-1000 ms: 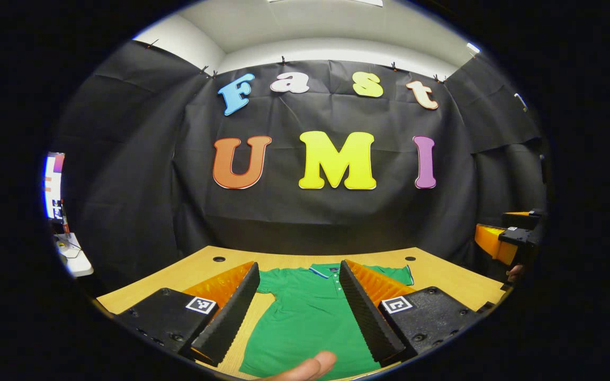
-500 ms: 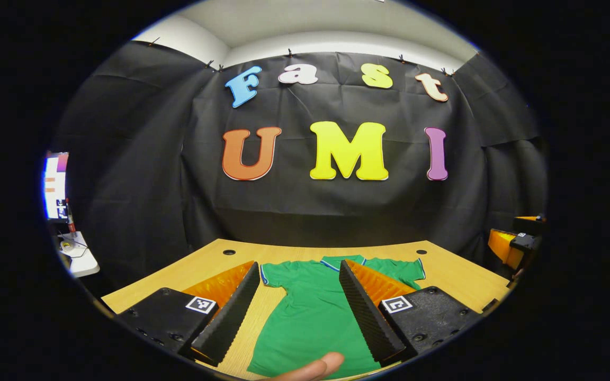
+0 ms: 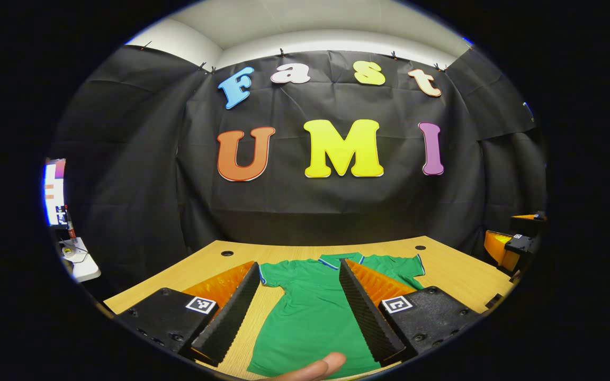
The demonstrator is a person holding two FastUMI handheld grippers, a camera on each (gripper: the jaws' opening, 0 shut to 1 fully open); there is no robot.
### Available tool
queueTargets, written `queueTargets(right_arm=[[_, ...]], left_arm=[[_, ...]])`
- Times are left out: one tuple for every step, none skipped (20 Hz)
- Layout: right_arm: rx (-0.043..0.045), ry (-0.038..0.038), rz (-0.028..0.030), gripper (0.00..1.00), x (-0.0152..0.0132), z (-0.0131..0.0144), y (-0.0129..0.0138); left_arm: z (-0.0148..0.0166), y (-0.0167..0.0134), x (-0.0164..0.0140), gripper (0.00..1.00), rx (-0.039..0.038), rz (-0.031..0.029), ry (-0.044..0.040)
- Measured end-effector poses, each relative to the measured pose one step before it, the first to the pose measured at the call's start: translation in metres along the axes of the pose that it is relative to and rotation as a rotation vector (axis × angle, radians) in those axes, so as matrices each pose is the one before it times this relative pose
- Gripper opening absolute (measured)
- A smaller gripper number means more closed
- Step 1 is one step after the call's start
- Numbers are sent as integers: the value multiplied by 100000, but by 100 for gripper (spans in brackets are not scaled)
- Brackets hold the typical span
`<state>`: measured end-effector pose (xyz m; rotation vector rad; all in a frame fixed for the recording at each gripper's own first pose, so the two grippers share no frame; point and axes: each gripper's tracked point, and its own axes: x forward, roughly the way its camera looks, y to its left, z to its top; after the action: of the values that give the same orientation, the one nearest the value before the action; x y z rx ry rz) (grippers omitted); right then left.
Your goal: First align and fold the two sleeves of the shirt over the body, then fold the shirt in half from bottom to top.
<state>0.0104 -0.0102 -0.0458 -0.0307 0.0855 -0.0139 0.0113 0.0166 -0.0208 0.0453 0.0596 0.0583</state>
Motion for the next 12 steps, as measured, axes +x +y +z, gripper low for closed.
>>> queueTargets(right_arm=[[405, 506, 400, 97, -15, -186, -10], [491, 571, 588, 95, 61, -66, 148], [31, 557, 190, 97, 62, -208, 18], [-365, 339, -165, 97, 165, -97, 7], [-269, 371, 197, 97, 256, -158, -29], [-95, 455, 543, 97, 379, -80, 155], [10, 517, 120, 95, 543, 21, 103], [145, 757, -206, 95, 696, -16, -36], [401, 445, -553, 95, 939, -9, -150], [-61, 450, -637, 95, 1120, 171, -103], [-993, 671, -875, 95, 1274, -93, -234], [-209, 395, -679, 96, 1570, 178, -114]], left_arm=[[-41, -60, 82, 98, -122, -112, 383], [-82, -10, -23, 98, -122, -52, 158], [-3, 10, 78, 98, -102, 66, 114], [-129, -79, 113, 98, -13, 24, 31], [-89, -7, 37, 98, 161, 2, 130], [-76, -2, 152, 98, 159, 30, 271], [-217, -108, 151, 98, 256, 59, 618], [-143, 18, 76, 98, 280, 185, 389], [-46, -16, 62, 98, 391, 153, 341], [-154, 66, 58, 98, 481, 155, 177], [10, 75, 89, 98, 243, 66, -88], [-154, -15, 58, 100, 150, -42, 9]])
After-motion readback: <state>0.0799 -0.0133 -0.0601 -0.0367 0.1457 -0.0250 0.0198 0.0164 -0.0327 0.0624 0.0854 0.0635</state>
